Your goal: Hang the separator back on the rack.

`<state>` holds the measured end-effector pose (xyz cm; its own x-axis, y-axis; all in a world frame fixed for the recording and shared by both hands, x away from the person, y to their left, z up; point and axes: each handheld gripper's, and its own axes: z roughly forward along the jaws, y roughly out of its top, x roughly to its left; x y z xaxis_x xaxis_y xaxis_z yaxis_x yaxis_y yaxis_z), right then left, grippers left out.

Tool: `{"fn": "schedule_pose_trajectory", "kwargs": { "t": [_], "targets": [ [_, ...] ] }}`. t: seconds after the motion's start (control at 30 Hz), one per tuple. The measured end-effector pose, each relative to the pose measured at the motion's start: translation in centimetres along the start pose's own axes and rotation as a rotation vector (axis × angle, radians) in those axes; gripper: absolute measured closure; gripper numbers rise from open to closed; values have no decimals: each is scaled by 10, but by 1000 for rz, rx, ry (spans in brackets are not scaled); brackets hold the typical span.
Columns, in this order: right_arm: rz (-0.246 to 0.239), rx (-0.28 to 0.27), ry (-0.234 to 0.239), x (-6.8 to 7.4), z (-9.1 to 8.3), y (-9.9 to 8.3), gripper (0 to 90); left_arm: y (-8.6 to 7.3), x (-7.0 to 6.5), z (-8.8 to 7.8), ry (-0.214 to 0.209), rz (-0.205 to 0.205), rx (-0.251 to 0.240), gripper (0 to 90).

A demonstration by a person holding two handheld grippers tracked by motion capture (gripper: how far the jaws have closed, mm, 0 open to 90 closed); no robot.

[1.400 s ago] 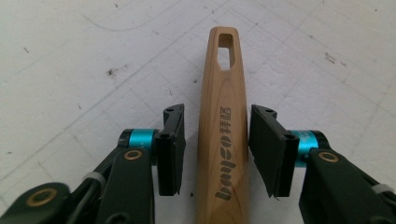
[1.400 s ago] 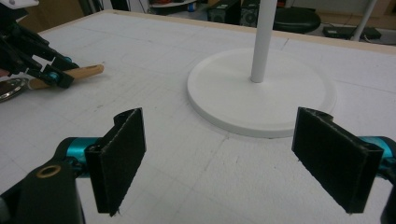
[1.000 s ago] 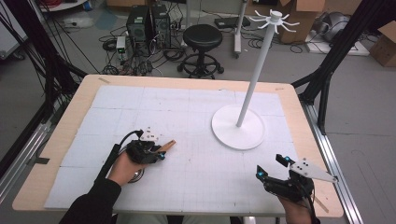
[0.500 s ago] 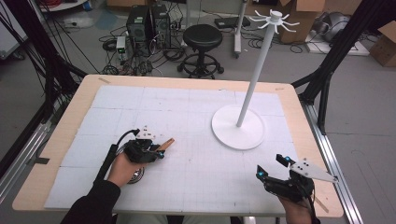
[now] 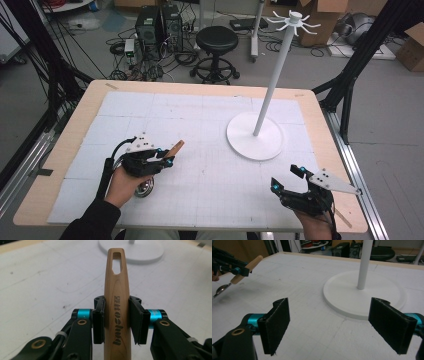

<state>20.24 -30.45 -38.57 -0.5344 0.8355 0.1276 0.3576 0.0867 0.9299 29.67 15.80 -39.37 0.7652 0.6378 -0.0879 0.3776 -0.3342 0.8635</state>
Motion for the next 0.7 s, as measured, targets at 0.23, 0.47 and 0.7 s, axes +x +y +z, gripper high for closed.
{"fn": "schedule_pose_trajectory", "kwargs": {
  "t": [0.23,0.47,0.7],
  "targets": [
    [12,-17,73,6,3,3,162,3,-13,-16,-54,-9,-125,674],
    [-19,-19,139,18,10,9,162,6,-24,-26,-116,-18,-217,674],
    [-52,-25,239,30,20,20,162,13,-36,-28,-181,8,-267,673]
  ]
}}
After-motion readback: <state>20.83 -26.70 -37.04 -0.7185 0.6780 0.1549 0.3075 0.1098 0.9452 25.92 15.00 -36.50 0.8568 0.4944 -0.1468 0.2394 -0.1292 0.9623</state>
